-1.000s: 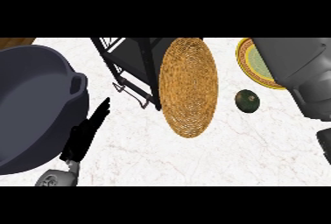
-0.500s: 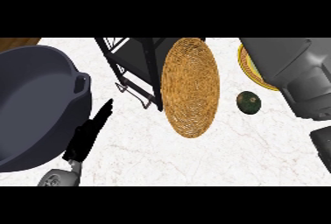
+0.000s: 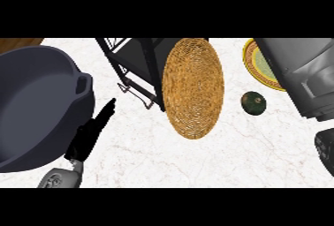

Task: Pick the cupcake from the placemat and place it in the tiered shelf

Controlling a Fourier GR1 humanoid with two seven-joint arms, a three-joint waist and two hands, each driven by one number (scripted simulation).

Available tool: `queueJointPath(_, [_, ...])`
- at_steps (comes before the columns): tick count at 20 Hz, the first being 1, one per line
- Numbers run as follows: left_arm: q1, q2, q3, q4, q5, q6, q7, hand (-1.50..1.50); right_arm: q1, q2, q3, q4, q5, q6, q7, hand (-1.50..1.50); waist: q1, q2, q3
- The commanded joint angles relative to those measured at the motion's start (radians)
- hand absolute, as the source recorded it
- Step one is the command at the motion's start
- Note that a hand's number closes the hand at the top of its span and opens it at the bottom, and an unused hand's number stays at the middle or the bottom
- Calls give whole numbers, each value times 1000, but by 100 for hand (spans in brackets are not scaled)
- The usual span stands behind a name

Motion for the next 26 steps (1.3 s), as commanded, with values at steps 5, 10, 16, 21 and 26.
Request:
queueJointPath(5, [-6, 13, 17, 3, 10, -13, 3, 0, 45, 117, -198, 11, -187, -206, -14, -150, 19, 33, -27])
queueJointPath(10, [17, -12, 3, -11, 1, 9, 10, 0, 36, 4, -257, -16, -228, -319, 11, -150, 4, 32, -27])
queueJointPath(16, [37, 6, 19, -23, 11, 0, 6, 0, 103, -174, -263, -1, -218, -327, 57, -150, -6, 41, -26])
queueJointPath(21, [-1, 9, 27, -44, 9, 4, 33, 0, 156, -277, -259, -9, -215, -197, 27, -150, -4, 47, -23])
queueJointPath(26, [27, 0, 19, -34, 0, 11, 11, 0, 209, -366, -251, -15, -205, -70, -19, -150, 6, 50, -22])
